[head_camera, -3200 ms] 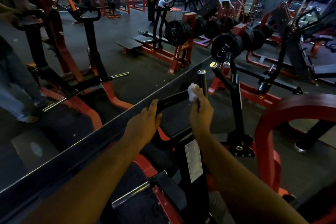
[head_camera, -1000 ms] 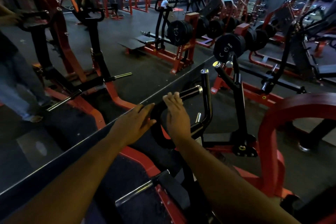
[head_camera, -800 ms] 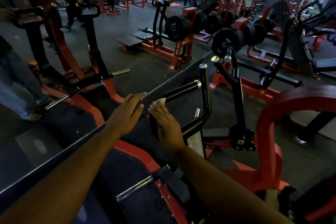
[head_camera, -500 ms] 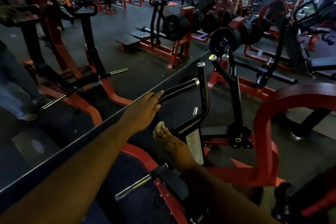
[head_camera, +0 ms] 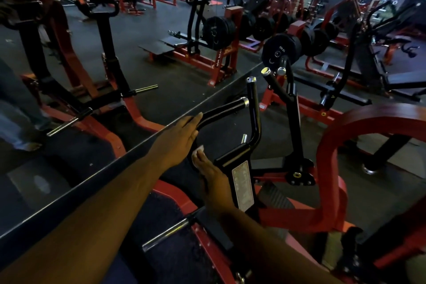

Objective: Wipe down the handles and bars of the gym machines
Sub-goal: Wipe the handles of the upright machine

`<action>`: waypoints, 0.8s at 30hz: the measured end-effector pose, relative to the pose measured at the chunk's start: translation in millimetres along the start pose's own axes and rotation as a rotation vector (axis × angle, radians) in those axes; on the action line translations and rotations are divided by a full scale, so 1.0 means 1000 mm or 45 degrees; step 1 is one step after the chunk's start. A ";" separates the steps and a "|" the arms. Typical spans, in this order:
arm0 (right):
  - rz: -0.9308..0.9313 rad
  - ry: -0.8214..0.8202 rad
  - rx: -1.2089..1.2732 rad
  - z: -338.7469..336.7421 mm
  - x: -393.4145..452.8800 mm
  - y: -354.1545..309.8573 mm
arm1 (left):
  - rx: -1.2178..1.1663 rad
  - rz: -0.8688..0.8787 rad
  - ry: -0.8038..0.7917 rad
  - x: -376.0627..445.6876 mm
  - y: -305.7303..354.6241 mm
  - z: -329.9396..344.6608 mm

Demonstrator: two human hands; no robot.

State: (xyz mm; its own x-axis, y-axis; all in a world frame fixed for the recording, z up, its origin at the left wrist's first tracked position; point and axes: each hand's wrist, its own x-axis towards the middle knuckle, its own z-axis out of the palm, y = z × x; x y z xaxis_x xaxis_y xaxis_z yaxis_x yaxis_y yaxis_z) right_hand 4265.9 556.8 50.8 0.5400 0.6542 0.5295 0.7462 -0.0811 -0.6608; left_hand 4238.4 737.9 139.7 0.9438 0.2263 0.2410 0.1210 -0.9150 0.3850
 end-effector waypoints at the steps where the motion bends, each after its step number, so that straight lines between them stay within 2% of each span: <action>1: -0.019 -0.043 -0.045 -0.003 -0.007 0.008 | 0.003 -0.002 0.007 -0.001 0.001 -0.001; 6: -0.304 -0.431 -0.440 -0.044 -0.025 0.039 | 0.010 0.000 0.051 -0.002 0.009 -0.003; 8: -0.286 -0.412 -0.513 -0.073 -0.014 0.051 | 0.052 -0.028 0.079 0.003 0.016 -0.006; 13: -0.031 -0.073 -0.686 -0.137 0.053 0.082 | 0.183 -0.060 0.108 0.023 0.032 -0.011; 15: 0.030 -0.099 -0.822 -0.152 0.087 0.099 | 0.277 -0.078 0.073 0.035 0.040 -0.008; 18: 0.179 -0.310 -0.913 -0.153 0.109 0.125 | 0.377 -0.079 0.008 0.053 0.055 -0.002; 20: 0.256 -0.395 -0.892 -0.149 0.097 0.139 | 0.420 -0.090 -0.033 0.062 0.058 0.002; 24: 0.154 -0.359 -0.739 -0.135 0.043 0.152 | 0.507 -0.115 -0.026 0.067 0.056 0.004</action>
State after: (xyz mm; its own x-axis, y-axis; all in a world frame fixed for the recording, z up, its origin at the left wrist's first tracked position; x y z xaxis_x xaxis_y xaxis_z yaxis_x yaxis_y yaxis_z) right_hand 4455.3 470.8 45.3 0.5693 0.7806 0.2579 0.8182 -0.5074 -0.2705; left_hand 4310.0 700.8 173.6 0.9292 0.3088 0.2030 0.3097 -0.9504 0.0282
